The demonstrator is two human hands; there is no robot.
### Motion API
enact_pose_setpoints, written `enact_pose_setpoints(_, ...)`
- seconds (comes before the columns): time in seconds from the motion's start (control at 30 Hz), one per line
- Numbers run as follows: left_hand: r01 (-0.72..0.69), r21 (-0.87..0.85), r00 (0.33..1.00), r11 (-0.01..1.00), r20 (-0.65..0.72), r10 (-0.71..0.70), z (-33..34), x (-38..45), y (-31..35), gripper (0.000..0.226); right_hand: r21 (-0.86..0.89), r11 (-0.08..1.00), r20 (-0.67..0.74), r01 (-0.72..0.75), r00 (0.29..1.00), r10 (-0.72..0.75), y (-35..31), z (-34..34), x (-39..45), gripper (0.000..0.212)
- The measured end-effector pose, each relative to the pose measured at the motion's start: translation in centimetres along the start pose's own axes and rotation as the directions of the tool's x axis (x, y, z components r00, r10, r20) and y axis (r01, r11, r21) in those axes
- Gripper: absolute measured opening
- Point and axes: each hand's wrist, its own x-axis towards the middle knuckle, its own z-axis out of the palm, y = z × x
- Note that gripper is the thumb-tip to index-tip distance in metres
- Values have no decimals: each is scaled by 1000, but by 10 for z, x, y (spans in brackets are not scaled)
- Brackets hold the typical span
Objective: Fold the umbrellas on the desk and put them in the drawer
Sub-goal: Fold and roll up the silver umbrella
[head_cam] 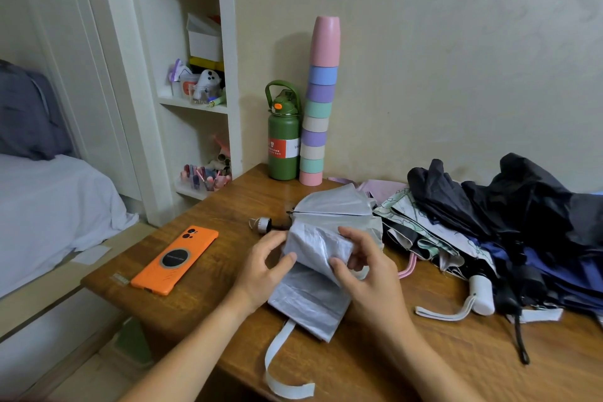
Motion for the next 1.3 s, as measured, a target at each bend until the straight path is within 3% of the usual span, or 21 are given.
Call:
enact_pose_setpoints(0.17, -50, -79, 998, 996, -37, 47, 0, -1, 6, 34, -53, 998, 42, 42, 998, -40, -6, -5, 0, 28)
enact_pose_setpoints(0.3, 5, -153, 998, 988, -66, -15, -3, 0, 7, 39, -78, 993, 63, 91, 994, -86, -7, -6, 1, 25)
enact_pose_setpoints(0.4, 85, -254, 992, 964, -71, -106, -5, 1, 18, 45, -82, 991, 46, 109, 993, -105, -8, -6, 1, 19)
enact_pose_setpoints(0.47, 176, -293, 980, 940, -34, -194, -8, 5, 28, 36, -82, 991, 11, 105, 994, -105, -8, -5, 2, 16)
enact_pose_setpoints(0.57, 257, -203, 966, 945, 43, -253, -15, 15, 34, 19, -90, 987, -23, 132, 991, -134, -5, -3, 1, 18)
enact_pose_setpoints(0.73, 257, -226, 965, 940, 7, -262, -23, 17, 38, 4, -128, 971, -119, 200, 969, -215, -6, -6, 3, 25)
enact_pose_setpoints(0.87, 223, -239, 975, 945, 43, -219, -23, 14, 42, 14, -119, 974, -178, 193, 961, -212, -4, -7, 6, 29)
enact_pose_setpoints(1.03, 177, -237, 982, 955, -27, -189, -19, 15, 52, 15, -236, 950, -237, 202, 937, -258, -9, -12, 10, 17)
enact_pose_setpoints(1.17, 175, -235, 978, 956, -68, -196, -21, 26, 56, 18, -401, 900, -46, 173, 977, -208, -16, -15, 30, 39)
enact_pose_setpoints(1.23, 210, -255, 968, 944, -82, -238, -19, 30, 57, 22, -425, 893, 25, 147, 988, -150, -15, -15, 47, 26)
enact_pose_setpoints(1.3, 260, -261, 927, 930, -203, -316, -15, 33, 56, 21, -407, 904, 27, 132, 991, -133, -14, -18, 63, 14)
